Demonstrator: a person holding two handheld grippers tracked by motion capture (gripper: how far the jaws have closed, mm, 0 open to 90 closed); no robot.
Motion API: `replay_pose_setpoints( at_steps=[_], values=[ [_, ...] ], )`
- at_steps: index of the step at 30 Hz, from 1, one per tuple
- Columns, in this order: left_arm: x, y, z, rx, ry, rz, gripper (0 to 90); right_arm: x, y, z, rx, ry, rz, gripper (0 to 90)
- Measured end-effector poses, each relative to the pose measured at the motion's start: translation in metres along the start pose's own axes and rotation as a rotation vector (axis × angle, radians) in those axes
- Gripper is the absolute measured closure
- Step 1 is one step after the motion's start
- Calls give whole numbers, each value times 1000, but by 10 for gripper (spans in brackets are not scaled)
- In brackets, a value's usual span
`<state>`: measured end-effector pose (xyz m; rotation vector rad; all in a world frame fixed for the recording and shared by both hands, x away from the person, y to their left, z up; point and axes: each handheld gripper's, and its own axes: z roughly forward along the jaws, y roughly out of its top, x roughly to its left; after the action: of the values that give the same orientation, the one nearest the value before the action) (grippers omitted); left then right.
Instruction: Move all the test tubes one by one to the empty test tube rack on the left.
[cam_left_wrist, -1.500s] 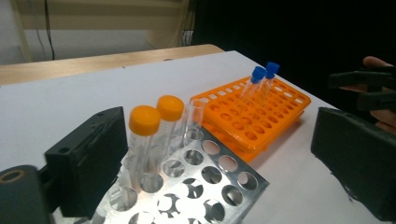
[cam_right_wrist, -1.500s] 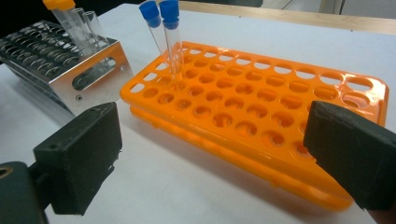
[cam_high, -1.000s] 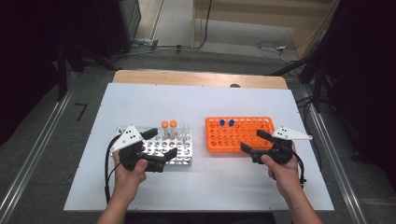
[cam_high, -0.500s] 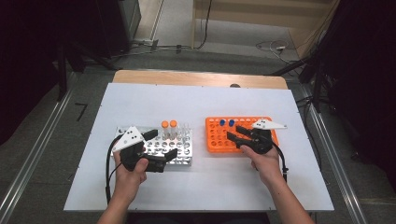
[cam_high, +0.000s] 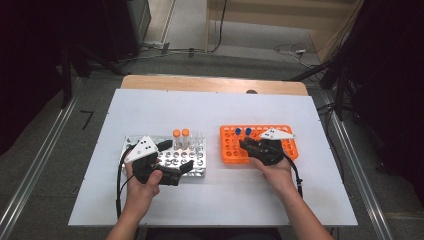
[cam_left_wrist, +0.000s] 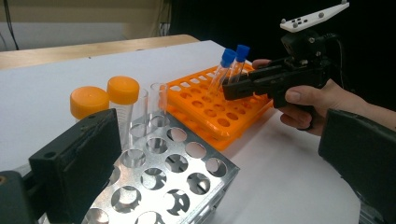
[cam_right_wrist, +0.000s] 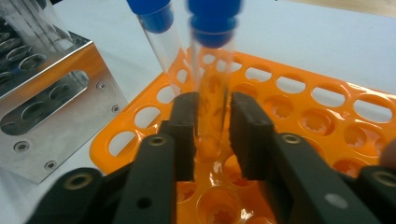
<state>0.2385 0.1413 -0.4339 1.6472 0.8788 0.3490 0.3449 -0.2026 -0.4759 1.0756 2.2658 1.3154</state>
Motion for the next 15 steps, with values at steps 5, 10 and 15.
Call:
replay_pose_setpoints(
  at_steps=[5, 10, 15],
  values=[
    [-3, 0, 1, 1, 0, 9, 0, 3, 0, -1, -12, -20, -15, 743],
    [-6, 1, 2, 3, -7, 20, 0, 4, 6, -14, -68, -17, -11, 745],
    [-8, 2, 4, 2, -14, 26, 0, 7, 12, -29, -106, -12, -12, 746]
  ],
)
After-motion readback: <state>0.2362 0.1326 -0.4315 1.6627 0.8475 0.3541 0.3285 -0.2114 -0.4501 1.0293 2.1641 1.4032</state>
